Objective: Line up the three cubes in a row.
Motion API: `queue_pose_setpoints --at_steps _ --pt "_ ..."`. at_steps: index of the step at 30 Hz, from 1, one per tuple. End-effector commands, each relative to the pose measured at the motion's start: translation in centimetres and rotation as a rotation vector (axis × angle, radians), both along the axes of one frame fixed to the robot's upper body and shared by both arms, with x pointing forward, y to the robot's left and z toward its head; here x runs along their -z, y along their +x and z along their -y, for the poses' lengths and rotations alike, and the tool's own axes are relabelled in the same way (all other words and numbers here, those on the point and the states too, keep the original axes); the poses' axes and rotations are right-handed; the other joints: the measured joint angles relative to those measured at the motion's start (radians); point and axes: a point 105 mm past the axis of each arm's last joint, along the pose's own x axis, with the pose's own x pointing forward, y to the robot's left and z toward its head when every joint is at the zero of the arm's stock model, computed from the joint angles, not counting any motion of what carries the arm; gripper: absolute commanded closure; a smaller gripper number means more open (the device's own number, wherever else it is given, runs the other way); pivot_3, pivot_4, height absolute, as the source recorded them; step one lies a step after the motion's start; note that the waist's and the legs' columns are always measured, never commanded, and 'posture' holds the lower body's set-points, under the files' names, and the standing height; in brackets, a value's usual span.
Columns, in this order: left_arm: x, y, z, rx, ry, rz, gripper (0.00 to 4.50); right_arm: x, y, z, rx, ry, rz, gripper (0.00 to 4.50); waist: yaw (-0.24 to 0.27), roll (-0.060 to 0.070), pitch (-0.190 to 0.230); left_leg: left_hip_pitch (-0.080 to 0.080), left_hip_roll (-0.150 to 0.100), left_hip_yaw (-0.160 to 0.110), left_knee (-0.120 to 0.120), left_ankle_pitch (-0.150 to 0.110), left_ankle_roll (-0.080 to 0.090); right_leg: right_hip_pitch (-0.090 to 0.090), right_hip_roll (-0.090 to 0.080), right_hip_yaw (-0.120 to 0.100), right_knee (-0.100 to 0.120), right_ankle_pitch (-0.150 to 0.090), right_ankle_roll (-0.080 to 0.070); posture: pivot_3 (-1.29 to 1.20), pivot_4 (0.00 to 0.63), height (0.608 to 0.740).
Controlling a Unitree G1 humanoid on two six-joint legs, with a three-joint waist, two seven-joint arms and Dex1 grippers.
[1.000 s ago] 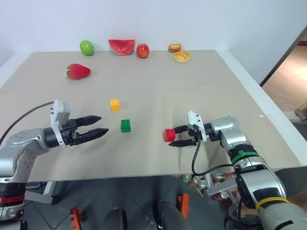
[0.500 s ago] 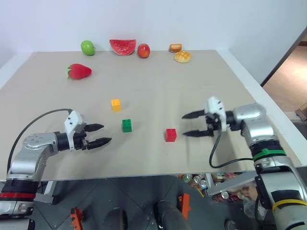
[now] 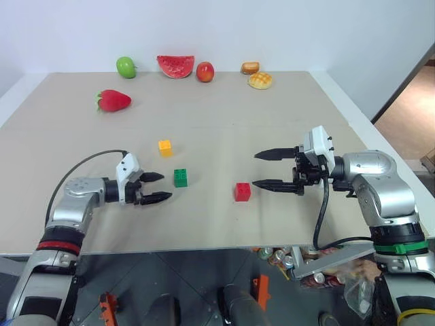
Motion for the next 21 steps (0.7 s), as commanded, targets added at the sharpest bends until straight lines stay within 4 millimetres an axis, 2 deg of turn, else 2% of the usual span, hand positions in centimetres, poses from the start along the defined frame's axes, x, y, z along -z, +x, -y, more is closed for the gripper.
queue_pose_setpoints --at_steps 1,9,10,11,16,21 --pt "-0.7 0.6 1.0 0.049 0.012 0.033 0.77 -1.6 -0.7 0.0 0.013 0.030 0.055 0.94 0.001 0.000 0.000 0.000 0.000 0.000 0.000 0.000 0.000 0.000 0.000 0.000 0.000 0.000 0.000 0.00 0.150 0.740" --pt "-1.4 1.6 2.6 0.099 -0.005 0.047 0.77 -1.4 -0.9 0.7 0.059 0.029 0.045 0.94 0.010 0.000 0.000 -0.001 0.000 -0.001 0.000 0.000 0.000 0.000 0.001 0.000 0.000 0.000 0.001 0.00 0.150 0.740" --pt "-1.4 1.6 2.7 0.100 -0.008 0.047 1.29 -1.3 -0.9 0.7 0.061 0.029 0.045 0.91 0.010 0.000 0.000 -0.001 0.000 -0.001 0.000 0.000 0.000 0.000 0.001 0.000 -0.001 0.000 0.001 0.00 0.150 0.740" --pt "-1.4 1.6 2.7 0.104 -0.013 0.045 1.51 -1.3 -0.9 0.7 0.063 0.030 0.045 0.91 0.010 0.000 0.000 -0.001 0.000 -0.001 0.000 0.000 0.000 0.000 0.001 0.000 -0.001 0.000 0.001 0.00 0.150 0.740" --pt "-1.1 1.3 2.3 0.112 -0.011 0.034 3.20 -1.2 -0.7 0.7 0.067 0.033 0.043 0.91 0.010 0.000 0.000 -0.001 0.001 -0.001 0.000 0.000 0.000 0.000 0.002 0.000 0.000 0.000 0.001 0.00 0.150 0.740" --pt "-1.0 1.2 3.0 0.134 -0.009 0.037 3.22 -1.4 -0.5 0.6 0.067 0.038 0.051 0.91 0.010 0.000 0.000 -0.001 0.000 -0.001 0.000 0.000 0.000 0.000 0.002 0.000 0.000 0.000 0.001 0.00 0.150 0.740"
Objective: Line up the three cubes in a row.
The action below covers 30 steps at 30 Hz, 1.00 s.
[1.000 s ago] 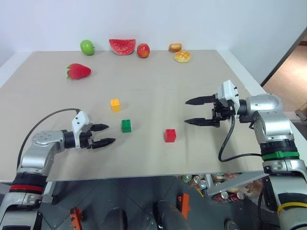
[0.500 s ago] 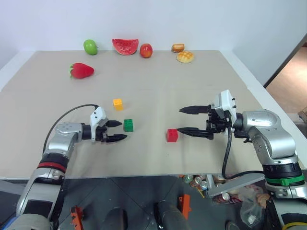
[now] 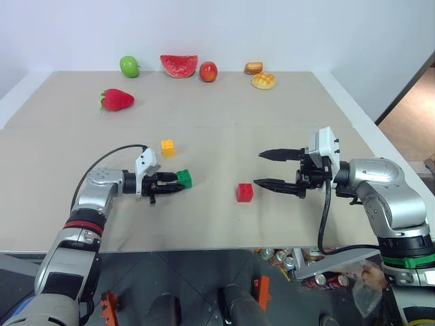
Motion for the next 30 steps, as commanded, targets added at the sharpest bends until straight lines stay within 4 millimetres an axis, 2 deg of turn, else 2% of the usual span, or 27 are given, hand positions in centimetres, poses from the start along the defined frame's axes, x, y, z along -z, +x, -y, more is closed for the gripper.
queue_pose_setpoints --at_steps 1,6,10,17,19,24,30 --pt "-0.9 0.0 0.8 0.037 -0.008 0.038 3.22 -1.2 -0.1 0.0 -0.005 0.011 0.054 0.91 0.000 0.000 0.000 0.000 0.000 0.000 0.000 0.000 0.000 0.000 0.000 0.000 0.000 0.000 0.000 0.00 0.150 0.740" --pt "-0.9 -0.5 3.0 0.137 0.008 0.054 3.22 -1.4 -0.4 0.2 0.003 0.020 0.056 0.91 0.002 0.000 0.000 0.000 0.000 0.000 0.000 0.000 0.000 0.000 0.000 0.000 0.000 0.000 0.000 0.00 0.150 0.740" --pt "-1.1 -0.8 5.3 0.214 -0.001 0.071 3.22 -1.2 -0.8 1.2 0.041 0.024 0.035 0.91 0.007 0.000 0.000 0.000 -0.001 -0.001 0.000 0.000 0.000 0.000 0.000 0.000 0.000 0.000 0.000 0.00 0.150 0.740" --pt "-1.1 -1.4 8.4 0.318 -0.004 0.084 3.22 1.8 -2.2 5.8 0.150 -0.052 -0.080 0.91 0.006 0.000 0.000 -0.002 -0.002 -0.001 0.000 -0.001 0.001 0.000 -0.001 0.000 -0.002 -0.001 0.002 0.00 0.150 0.740" --pt "-1.2 -1.5 9.1 0.335 -0.012 0.083 3.22 2.0 -2.3 6.5 0.173 -0.050 -0.091 0.91 0.003 0.000 0.000 -0.001 -0.002 -0.001 0.000 -0.001 0.001 0.000 -0.001 0.000 -0.002 -0.001 0.002 0.00 0.150 0.740" --pt "-1.1 -1.6 9.7 0.368 -0.008 0.076 3.22 1.6 -2.2 6.5 0.192 -0.021 -0.078 0.91 -0.001 0.000 0.000 0.001 -0.001 0.000 0.000 0.000 0.002 0.001 0.002 0.003 -0.001 0.002 0.001 0.00 0.150 0.740" --pt "-0.9 -1.4 8.8 0.357 0.019 0.079 3.22 2.0 -2.1 6.1 0.198 -0.012 -0.078 0.91 -0.001 0.000 0.000 0.002 0.000 -0.001 0.000 0.000 0.002 0.001 0.004 0.004 -0.001 0.002 0.000 0.00 0.150 0.740"
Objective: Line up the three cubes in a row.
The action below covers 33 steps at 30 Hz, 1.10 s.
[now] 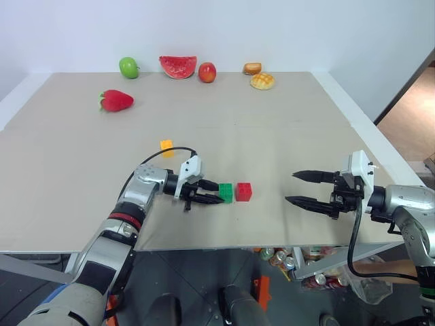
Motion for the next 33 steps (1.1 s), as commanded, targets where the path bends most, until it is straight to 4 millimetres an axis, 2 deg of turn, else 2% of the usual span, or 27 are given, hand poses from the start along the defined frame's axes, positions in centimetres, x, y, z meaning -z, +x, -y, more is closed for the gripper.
queue_pose_setpoints --at_steps 1,7,10,16,22,33 --pt "-1.1 0.6 -1.0 -0.010 0.012 0.050 3.22 -1.2 -0.1 -0.4 -0.009 0.014 0.059 0.91 0.000 0.000 0.000 0.000 0.000 0.000 0.000 0.000 0.000 0.000 0.000 0.000 0.000 0.000 0.000 0.00 0.150 0.740" --pt "-1.1 1.0 -3.3 -0.065 0.027 0.042 3.22 -1.4 0.1 -0.4 -0.007 0.020 0.064 0.91 0.001 0.000 0.000 0.000 0.000 0.000 0.000 0.000 0.000 0.000 0.000 0.000 0.000 0.000 0.000 0.00 0.150 0.740" --pt "-1.0 0.9 -3.8 -0.076 0.021 0.032 3.22 -1.3 0.2 -0.5 -0.009 0.020 0.065 0.91 0.001 0.000 0.000 0.000 0.000 0.000 0.000 0.000 0.000 0.000 0.000 0.000 0.000 0.000 0.000 0.00 0.150 0.740" --pt "-0.5 0.5 -3.0 -0.066 0.006 0.020 3.22 -1.4 0.5 -0.7 -0.015 0.020 0.067 0.91 0.002 0.000 0.000 -0.001 0.000 0.000 0.000 0.000 0.000 0.000 0.000 0.000 0.000 0.000 0.000 0.00 0.150 0.740" --pt "-0.7 0.5 -1.6 -0.038 -0.006 0.020 3.22 -1.6 0.5 -0.8 -0.017 0.020 0.069 0.91 0.004 0.000 0.000 -0.001 0.000 0.000 0.000 0.000 0.000 0.000 -0.001 0.000 0.000 0.000 0.000 0.00 0.150 0.740" --pt "-0.4 1.1 -2.7 -0.077 0.023 0.052 3.22 -1.6 0.3 -0.6 -0.004 0.019 0.068 0.91 0.002 0.000 0.000 0.000 0.000 0.001 0.000 0.000 0.000 0.000 0.000 0.001 0.000 0.000 0.000 0.00 0.150 0.740"
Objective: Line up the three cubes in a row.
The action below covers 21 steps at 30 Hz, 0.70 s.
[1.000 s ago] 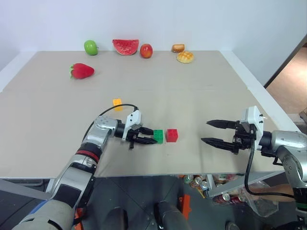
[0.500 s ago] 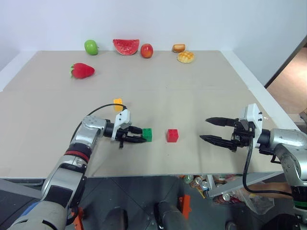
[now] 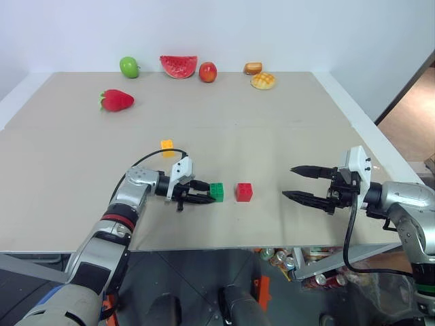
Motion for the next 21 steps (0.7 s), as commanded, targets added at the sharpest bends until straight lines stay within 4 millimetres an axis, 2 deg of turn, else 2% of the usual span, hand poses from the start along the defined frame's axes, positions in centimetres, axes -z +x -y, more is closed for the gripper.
queue_pose_setpoints --at_steps 1,6,8,14,17,21 --pt "-1.0 0.6 -0.7 -0.015 0.011 0.041 3.22 -1.2 -0.2 -0.2 -0.013 0.005 0.046 0.91 0.000 0.000 0.000 0.000 0.000 0.000 0.000 0.000 0.000 0.000 0.000 0.000 0.000 0.000 0.000 0.00 0.150 0.740" --pt "-0.9 0.6 -0.7 -0.012 0.016 0.039 3.22 -1.1 0.0 -0.4 -0.017 0.006 0.048 0.91 0.000 0.000 0.000 0.000 0.000 0.000 0.000 0.000 0.000 0.000 0.000 0.000 0.000 0.000 0.000 0.00 0.150 0.740" --pt "-0.7 0.4 -0.6 -0.007 0.019 0.024 2.16 -1.1 0.1 -0.4 -0.018 0.008 0.049 0.91 0.000 0.000 0.000 0.000 0.000 0.000 0.000 0.000 0.000 0.000 0.000 0.000 0.000 0.000 0.000 0.00 0.150 0.740" --pt "-1.0 0.2 -0.7 0.006 0.009 0.035 0.14 -1.2 0.2 -0.5 -0.018 0.011 0.054 0.91 0.000 0.000 0.000 0.000 0.000 0.000 0.000 0.000 0.000 0.000 0.000 0.000 0.000 0.000 0.000 0.00 0.150 0.740" --pt "-1.5 0.2 -1.1 0.000 -0.011 0.040 0.02 -1.2 0.2 -0.6 -0.020 0.012 0.056 0.91 0.000 0.000 0.000 0.000 0.000 0.000 0.000 0.000 0.000 0.000 0.000 0.000 0.000 0.000 0.000 0.00 0.150 0.740" --pt "-2.3 -0.5 -4.0 -0.031 -0.003 0.046 0.02 -1.4 0.3 -0.8 -0.028 0.014 0.059 0.91 -0.004 0.000 0.000 0.000 0.001 0.000 0.000 0.000 0.000 0.000 0.000 0.000 0.000 0.000 0.000 0.00 0.150 0.740"
